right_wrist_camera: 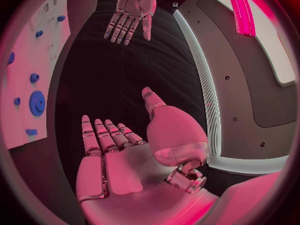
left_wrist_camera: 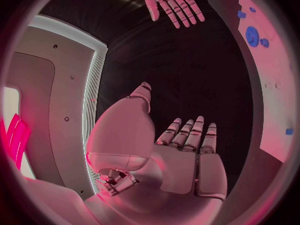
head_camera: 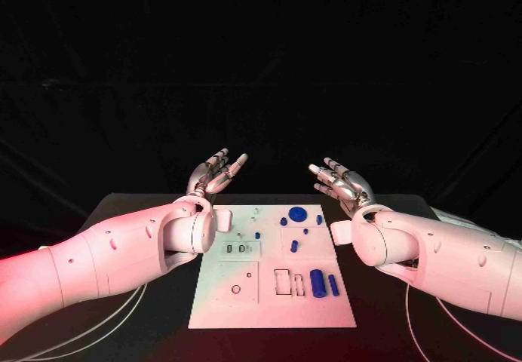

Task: Assemble the parts on the task board

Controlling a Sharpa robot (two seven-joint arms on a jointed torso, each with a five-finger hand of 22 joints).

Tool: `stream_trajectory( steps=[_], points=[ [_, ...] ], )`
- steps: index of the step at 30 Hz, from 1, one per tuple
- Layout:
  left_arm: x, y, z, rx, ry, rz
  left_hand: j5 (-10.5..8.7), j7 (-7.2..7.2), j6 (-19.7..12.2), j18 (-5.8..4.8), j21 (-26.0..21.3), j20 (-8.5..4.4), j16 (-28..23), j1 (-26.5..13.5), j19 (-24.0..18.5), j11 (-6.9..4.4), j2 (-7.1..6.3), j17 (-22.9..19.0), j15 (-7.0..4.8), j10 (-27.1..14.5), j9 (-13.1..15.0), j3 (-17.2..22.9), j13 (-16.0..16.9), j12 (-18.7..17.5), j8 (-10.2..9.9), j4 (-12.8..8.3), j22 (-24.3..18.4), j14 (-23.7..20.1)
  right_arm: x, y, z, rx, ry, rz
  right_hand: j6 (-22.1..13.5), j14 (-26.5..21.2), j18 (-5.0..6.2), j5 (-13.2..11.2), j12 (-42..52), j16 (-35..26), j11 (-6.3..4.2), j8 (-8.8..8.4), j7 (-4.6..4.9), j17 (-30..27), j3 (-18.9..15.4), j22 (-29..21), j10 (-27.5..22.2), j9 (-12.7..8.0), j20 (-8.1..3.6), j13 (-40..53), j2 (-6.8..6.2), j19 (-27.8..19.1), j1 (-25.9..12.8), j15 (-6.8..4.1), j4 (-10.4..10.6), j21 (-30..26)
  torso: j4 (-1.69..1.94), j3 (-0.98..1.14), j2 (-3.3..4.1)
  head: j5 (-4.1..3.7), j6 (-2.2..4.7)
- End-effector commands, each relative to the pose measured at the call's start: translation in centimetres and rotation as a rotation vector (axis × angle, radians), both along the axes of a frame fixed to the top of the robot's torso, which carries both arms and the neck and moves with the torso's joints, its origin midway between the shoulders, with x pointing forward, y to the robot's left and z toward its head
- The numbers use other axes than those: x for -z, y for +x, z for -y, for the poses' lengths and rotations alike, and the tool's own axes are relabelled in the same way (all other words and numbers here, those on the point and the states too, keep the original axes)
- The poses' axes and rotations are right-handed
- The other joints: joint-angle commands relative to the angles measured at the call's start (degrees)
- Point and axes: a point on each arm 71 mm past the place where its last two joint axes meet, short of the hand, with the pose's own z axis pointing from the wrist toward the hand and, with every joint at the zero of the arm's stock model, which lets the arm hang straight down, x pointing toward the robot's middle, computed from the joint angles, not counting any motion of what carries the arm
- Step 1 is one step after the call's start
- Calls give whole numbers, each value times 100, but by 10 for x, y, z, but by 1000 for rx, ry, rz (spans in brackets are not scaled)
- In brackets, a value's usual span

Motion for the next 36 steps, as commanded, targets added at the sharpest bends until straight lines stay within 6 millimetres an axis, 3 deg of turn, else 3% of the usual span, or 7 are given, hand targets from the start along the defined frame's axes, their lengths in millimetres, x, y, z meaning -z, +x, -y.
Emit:
stream_trajectory(
  steps=[1,6,11,12,15,29,36],
  points=[
    [-2,0,6,79,-20,10,42,654,129,112,38,106,58,273,42,121,27,26,52,87,17,-5,15,48,48,64,17,168,1,1,-14,-234,-22,-22,842,1248,325,29,195,224,71,150,925,106,102,140,1161,95,33,100,107,1035,755,62,-418,267,-1,-1,1,0,-3],
    [-2,0,6,79,-20,10,54,782,669,137,165,117,248,427,398,263,144,142,115,794,79,-26,88,174,154,-9,94,980,1,6,-15,-305,-44,-32,2245,2889,552,-19,507,501,-61,395,810,198,159,268,2961,227,26,211,57,2160,1133,-91,-727,608,-1,-1,1,0,-3],
    [-2,0,6,79,-20,10,74,792,2250,281,1106,94,812,656,2901,224,292,380,-30,2968,229,-55,240,578,485,-220,568,2984,1,8,-16,-336,-54,-37,3434,3922,771,-81,623,677,-263,499,670,214,200,302,3997,264,4,201,53,2777,1288,-325,-925,855,-1,-1,1,0,-3],
    [-4,-3,-11,40,-46,52,73,753,2653,372,1254,76,929,695,3201,161,310,417,-127,3535,265,-66,284,725,572,-263,621,3291,-15,25,10,-205,-266,187,3631,4043,780,-88,604,677,-290,497,652,209,213,299,4106,261,-12,194,53,2868,1294,-356,-959,886,7,-27,165,-103,69],
    [-5,-5,-13,45,-45,57,73,675,3501,472,1444,44,1033,764,3689,36,358,442,-275,3963,302,-112,256,803,705,-359,664,3783,-19,28,12,-204,-310,215,4067,4308,784,-83,525,651,-357,460,620,202,272,283,4343,252,-71,188,34,3076,1307,-425,-1030,950,11,-22,217,-124,84],
    [-14,-20,-24,83,-53,48,76,472,4211,486,1562,-188,936,910,4540,-179,509,535,-506,4759,235,-230,255,696,655,-581,579,4578,-40,38,15,-268,-637,306,4474,4978,785,18,220,526,-457,265,525,208,718,266,4769,248,-303,197,-266,3660,1416,-611,-1041,1185,110,-41,550,-227,219],
    [-23,-33,-21,129,-78,37,73,424,4341,482,1667,-323,1019,951,4952,-250,535,771,-635,4936,232,-250,253,593,575,-626,586,5023,-50,45,8,-344,-929,360,4720,5808,763,49,270,736,-625,314,400,243,791,519,5162,271,-650,218,-420,4446,1507,-914,-1039,1780,156,-65,756,-281,283]
  ],
)
